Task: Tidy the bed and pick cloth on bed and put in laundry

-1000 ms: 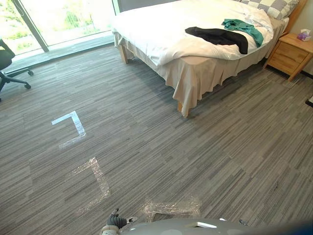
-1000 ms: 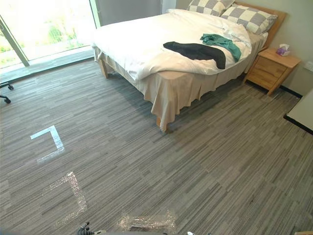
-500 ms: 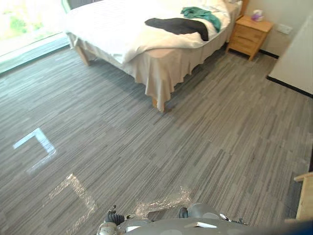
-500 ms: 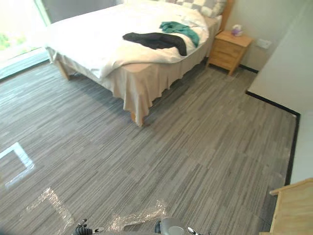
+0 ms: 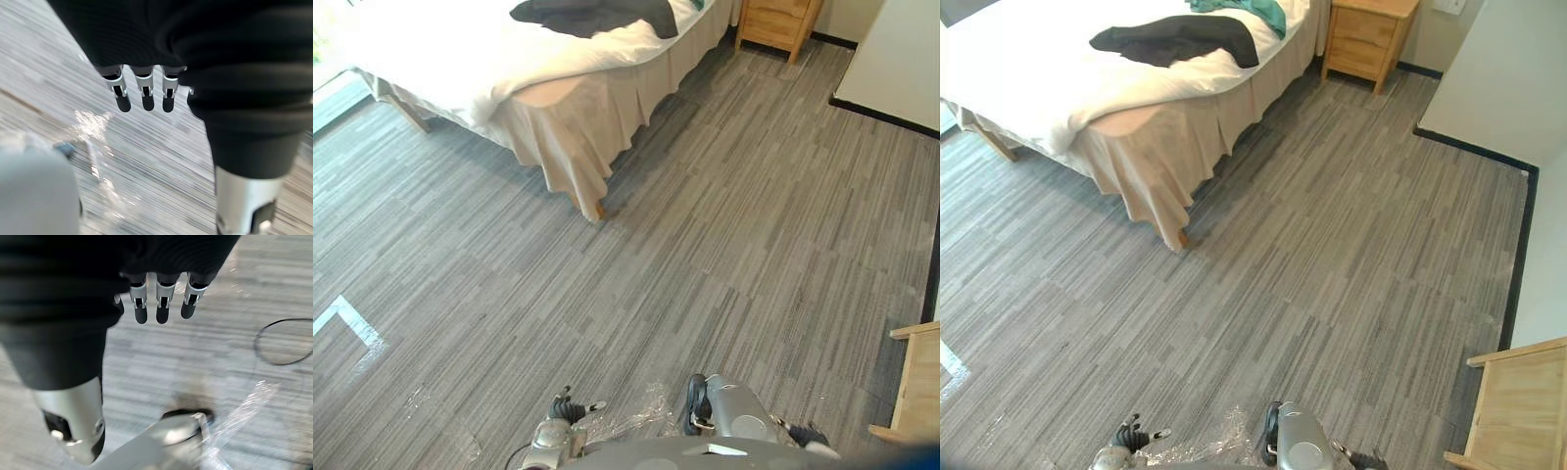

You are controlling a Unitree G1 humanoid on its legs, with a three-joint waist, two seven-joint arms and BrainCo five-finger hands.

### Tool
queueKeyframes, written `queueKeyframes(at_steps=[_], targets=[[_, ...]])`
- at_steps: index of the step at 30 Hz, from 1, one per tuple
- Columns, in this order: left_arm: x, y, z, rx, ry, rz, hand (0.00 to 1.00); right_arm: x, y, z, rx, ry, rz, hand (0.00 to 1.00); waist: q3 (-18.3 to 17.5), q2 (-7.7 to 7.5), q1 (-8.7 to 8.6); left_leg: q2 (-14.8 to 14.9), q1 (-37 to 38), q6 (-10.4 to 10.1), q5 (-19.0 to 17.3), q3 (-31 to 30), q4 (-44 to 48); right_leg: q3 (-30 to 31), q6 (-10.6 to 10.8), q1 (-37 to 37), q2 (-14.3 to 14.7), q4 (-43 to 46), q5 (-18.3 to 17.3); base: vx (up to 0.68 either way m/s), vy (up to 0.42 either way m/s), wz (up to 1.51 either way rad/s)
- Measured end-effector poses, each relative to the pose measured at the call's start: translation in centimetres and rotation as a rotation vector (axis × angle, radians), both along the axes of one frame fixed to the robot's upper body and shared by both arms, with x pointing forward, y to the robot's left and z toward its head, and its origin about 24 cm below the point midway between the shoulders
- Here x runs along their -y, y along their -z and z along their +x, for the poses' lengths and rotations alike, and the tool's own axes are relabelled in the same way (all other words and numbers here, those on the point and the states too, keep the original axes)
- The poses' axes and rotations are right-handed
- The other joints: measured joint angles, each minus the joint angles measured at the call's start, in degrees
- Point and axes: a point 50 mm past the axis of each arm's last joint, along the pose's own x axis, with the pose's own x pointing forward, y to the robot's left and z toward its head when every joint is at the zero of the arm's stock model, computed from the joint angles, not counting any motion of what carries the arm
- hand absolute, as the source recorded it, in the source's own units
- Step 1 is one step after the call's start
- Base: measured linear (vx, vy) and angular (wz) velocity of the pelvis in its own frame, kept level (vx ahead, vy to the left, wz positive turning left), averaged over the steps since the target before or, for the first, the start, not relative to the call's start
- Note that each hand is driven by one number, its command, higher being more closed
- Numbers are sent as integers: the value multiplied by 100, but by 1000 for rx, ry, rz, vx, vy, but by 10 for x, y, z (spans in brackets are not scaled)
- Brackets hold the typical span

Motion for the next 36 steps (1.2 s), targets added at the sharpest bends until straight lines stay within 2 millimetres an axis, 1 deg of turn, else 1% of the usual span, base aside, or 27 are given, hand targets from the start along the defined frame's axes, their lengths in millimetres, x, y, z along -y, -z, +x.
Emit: queueKeyframes(at_steps=[1, 2, 3, 4, 5, 7, 8, 9, 11, 12, 13, 14, 15, 16, 20, 23, 25, 26, 27, 28, 29, 30, 31, 32, 34, 35, 36], targets=[[4, -1, 2, 22, -7, -11, 0, 0, 0, 3, -5, -42, -9, 0, 12, -18, 23, 85, -263, 33, 174, -240, 865, 60, -47, 382, 113, -373, 55, 275, -134, -27], [6, -3, 4, 38, -11, -16, 0, -1, -2, 9, 0, -89, -22, 0, 27, -38, 48, 88, -557, -39, 101, -440, 1864, 213, -137, 701, 219, -668, 98, 263, -112, -41], [7, -3, 4, 42, -17, -20, 0, -1, -3, 14, 9, -101, -26, 0, 24, -34, 70, 24, -730, -70, -48, -555, 2320, 327, -191, 830, 263, -798, 119, 379, -96, -73], [9, -4, 7, 54, -32, -31, 0, 0, -4, 21, 26, -120, -34, 0, 22, -31, 186, -284, -1064, -40, -499, -830, 3133, 604, -245, 1051, 288, -1013, 144, 308, -36, -75], [10, -4, 8, 62, -44, -35, 0, -1, -5, 25, 33, -130, -34, 0, 28, -40, 232, -454, -1224, 6, -720, -896, 3414, 729, -242, 1153, 278, -1090, 158, 379, 17, -102], [8, -8, 14, 95, -77, -28, 0, -3, -5, 32, 38, -141, -30, 0, 50, -74, 367, -980, -1820, 255, -1335, -832, 3708, 1141, -227, 1541, 174, -1323, 196, 325, 99, -99], [7, -8, 15, 103, -85, -28, 0, -4, -5, 33, 37, -140, -27, 0, 62, -93, 366, -1069, -1966, 358, -1421, -790, 3622, 1230, -225, 1634, 114, -1355, 196, 340, 163, -87], [4, -10, 18, 123, -107, -24, 0, -7, -4, 35, 34, -137, -21, 0, 112, -171, 373, -1284, -2223, 566, -1551, -741, 3190, 1361, -221, 1801, -49, -1384, 194, 352, 199, -80], [0, -12, 21, 140, -119, -14, 0, -11, -3, 33, 32, -130, -18, 0, 173, -292, 469, -1634, -2398, 586, -1469, -717, 1696, 1455, 3, 1963, -370, -1368, 129, 387, 242, -85], [6, -11, 20, 134, -120, -26, 0, -2, -5, 29, 27, -124, -43, 0, 108, -83, 513, -1689, -2438, 579, -315, -933, -33, 1547, 368, 2036, -328, -1387, -44, 361, 272, -64], [7, -11, 20, 135, -123, -32, 0, 2, -6, 28, 27, -122, -54, 0, 120, -25, 545, -1715, -2459, 1138, -26, -928, -80, 1583, 567, 2140, -395, -1397, -212, 440, 320, -22], [5, -12, 25, 140, -117, -24, 0, -4, -3, 24, 18, -124, -36, 0, 107, -224, 470, -1961, -2356, 1110, 44, -869, -289, 1539, 620, 2199, -623, -1499, -193, 280, 203, 23], [3, -13, 27, 145, -115, -20, 0, -6, -3, 23, 15, -123, -31, 0, 102, -285, 478, -2048, -2310, 1147, 78, -855, -444, 1537, 629, 2191, -666, -1563, -147, 309, 165, 35], [0, -14, 29, 147, -110, -12, 0, -8, -2, 22, 11, -119, -24, 0, 111, -364, 540, -2146, -2303, 1212, 85, -799, -524, 1516, 592, 2259, -696, -1753, 79, 260, 116, 8], [-8, -12, 25, 124, -105, 8, 0, -11, -1, 21, 8, -119, -17, 0, 122, -402, 654, -2091, -1996, 1315, 36, -473, -474, 1644, 756, 2546, -723, -1905, 669, 188, 80, -6], [-11, -10, 18, 103, -104, 14, 0, -17, 1, 20, 2, -124, -8, 0, -78, -515, 666, -2180, -1729, 1363, -11, -358, -942, 1680, 828, 2465, -766, -1790, 758, 118, 24, -21], [-6, -8, 14, 85, -101, -2, 0, -16, 1, 18, 0, -117, -5, 0, -152, -418, 656, -2183, -1481, 1352, -145, -358, -1313, 1682, 914, 2156, -724, -1062, 701, 146, 50, -14], [-4, -7, 13, 77, -97, -11, 0, -12, 1, 14, -9, -112, -11, 0, -147, -434, 644, -2212, -1275, 1328, -217, -361, -1473, 1699, 1074, 1720, -757, 17, 605, 123, 40, 5], [-6, -7, 13, 74, -90, -5, 0, -9, 2, 6, -24, -108, -16, 0, -153, -494, 640, -2237, -1111, 1322, -301, -405, -1540, 1729, 1371, 1385, -835, 941, 678, 174, 28, 36], [-11, -7, 11, 66, -60, 16, 0, -16, 4, -2, -42, -102, 3, 0, -135, -628, 603, -2357, -874, 1354, -422, -567, -1581, 1757, 1799, 1013, -989, 1989, 1106, 234, 8, 59], [-13, -7, 9, 59, -57, 22, 0, -22, 7, -14, -59, -64, 27, 0, -139, -709, 577, -2422, -669, 1434, -549, -707, -1532, 1737, 1672, 702, -1125, 2931, 940, 328, -5, 63], [-14, -7, 8, 54, -58, 25, 0, -23, 8, -18, -69, -55, 32, 0, -152, -736, 573, -2432, -589, 1486, -605, -787, -1475, 1622, 1605, 582, -1195, 3229, 751, 390, -20, 54], [-16, -6, 7, 47, -55, 29, 0, -22, 8, -20, -73, -55, 34, 0, -153, -725, 563, -2406, -433, 1474, -710, -971, -1382, 1324, 1389, 367, -1281, 3528, 371, 270, -21, 46], [-15, -6, 7, 44, -51, 29, 0, -22, 8, -20, -71, -56, 35, 0, -151, -707, 525, -2363, -357, 1484, -732, -1043, -1341, 1191, 1274, 281, -1297, 3531, 217, 341, -80, 77], [-12, -4, 6, 34, -36, 24, 0, -17, 7, -18, -61, -55, 21, 0, -113, -548, 394, -2074, -156, 1473, -782, -1395, -1328, 786, 956, -45, -1115, 2751, -168, 354, -153, 95], [-11, -5, 9, 41, -35, 21, 0, -14, 6, -18, -61, -56, 15, 0, -80, -491, 388, -1978, -98, 1463, -787, -1477, -1330, 780, 924, -106, -1017, 2394, -186, 300, -206, 87], [-9, -5, 8, 38, -38, 17, 0, -12, 4, -12, -45, -63, 5, 0, -43, -391, 341, -1770, -35, 1389, -832, -1638, -1326, 811, 940, -223, -830, 1517, -140, 237, -194, 74]])
